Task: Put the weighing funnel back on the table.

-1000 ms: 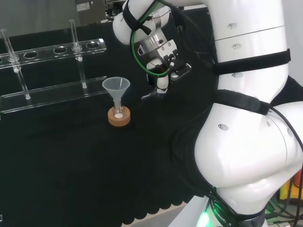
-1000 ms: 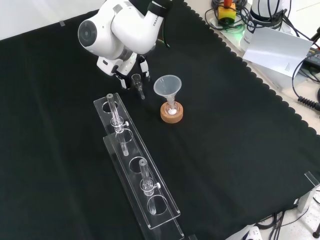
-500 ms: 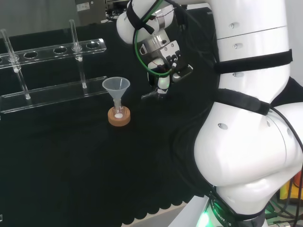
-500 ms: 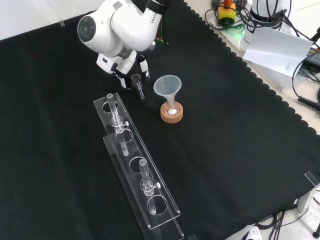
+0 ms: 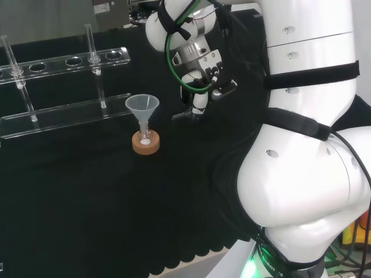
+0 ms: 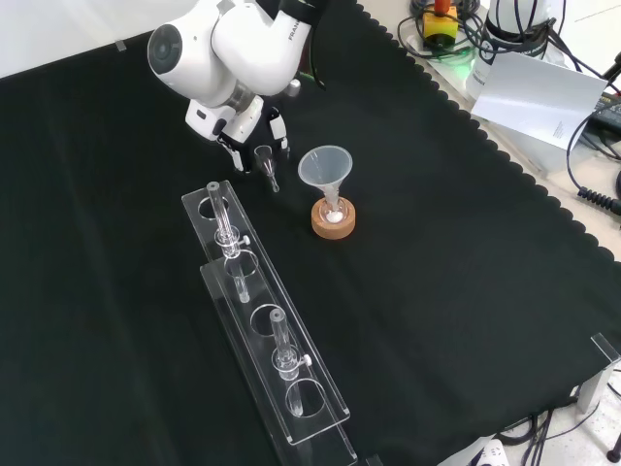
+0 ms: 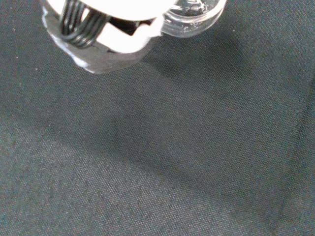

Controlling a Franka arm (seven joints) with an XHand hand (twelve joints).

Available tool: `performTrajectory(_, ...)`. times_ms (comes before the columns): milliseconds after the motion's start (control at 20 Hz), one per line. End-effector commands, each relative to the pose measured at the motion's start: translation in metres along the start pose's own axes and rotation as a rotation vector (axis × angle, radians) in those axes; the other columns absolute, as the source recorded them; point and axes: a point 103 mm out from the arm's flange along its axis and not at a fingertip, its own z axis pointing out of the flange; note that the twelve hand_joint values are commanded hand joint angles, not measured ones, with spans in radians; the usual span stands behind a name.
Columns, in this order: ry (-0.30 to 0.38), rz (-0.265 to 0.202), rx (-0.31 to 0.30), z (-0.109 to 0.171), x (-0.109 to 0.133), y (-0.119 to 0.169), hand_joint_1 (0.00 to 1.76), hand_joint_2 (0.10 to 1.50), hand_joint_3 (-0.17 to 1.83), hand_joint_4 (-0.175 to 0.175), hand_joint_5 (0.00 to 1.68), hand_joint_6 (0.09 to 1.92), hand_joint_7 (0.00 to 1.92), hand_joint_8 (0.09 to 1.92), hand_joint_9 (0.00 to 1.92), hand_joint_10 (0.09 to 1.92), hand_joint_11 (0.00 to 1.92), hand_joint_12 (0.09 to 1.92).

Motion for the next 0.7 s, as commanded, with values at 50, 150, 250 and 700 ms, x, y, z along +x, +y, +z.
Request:
performTrajectory(50, -0.005, -0.001, 0.003, 0.0018, -0.0001, 0.0011, 1.12, 0.71, 0.61, 0.123, 1.22, 0.74, 1.27, 0.28, 1.41, 0.09, 1.19, 0.75)
performTrajectory(150, -0.006, -0.001, 0.005, 0.0035, -0.0004, 0.0022, 1.12, 0.71, 0.61, 0.123, 1.22, 0.74, 1.27, 0.28, 1.41, 0.09, 1.19, 0.75)
performTrajectory(250, -0.01, -0.002, 0.001, 0.005, 0.0002, 0.0028, 1.12, 0.71, 0.61, 0.123, 1.22, 0.74, 1.27, 0.28, 1.41, 0.09, 1.19, 0.75)
performTrajectory(700, 0.013, -0.007, -0.024, 0.0089, -0.0014, 0.0021, 1.12, 0.71, 0.61, 0.124, 1.22, 0.75, 1.26, 0.28, 1.41, 0.09, 1.18, 0.75)
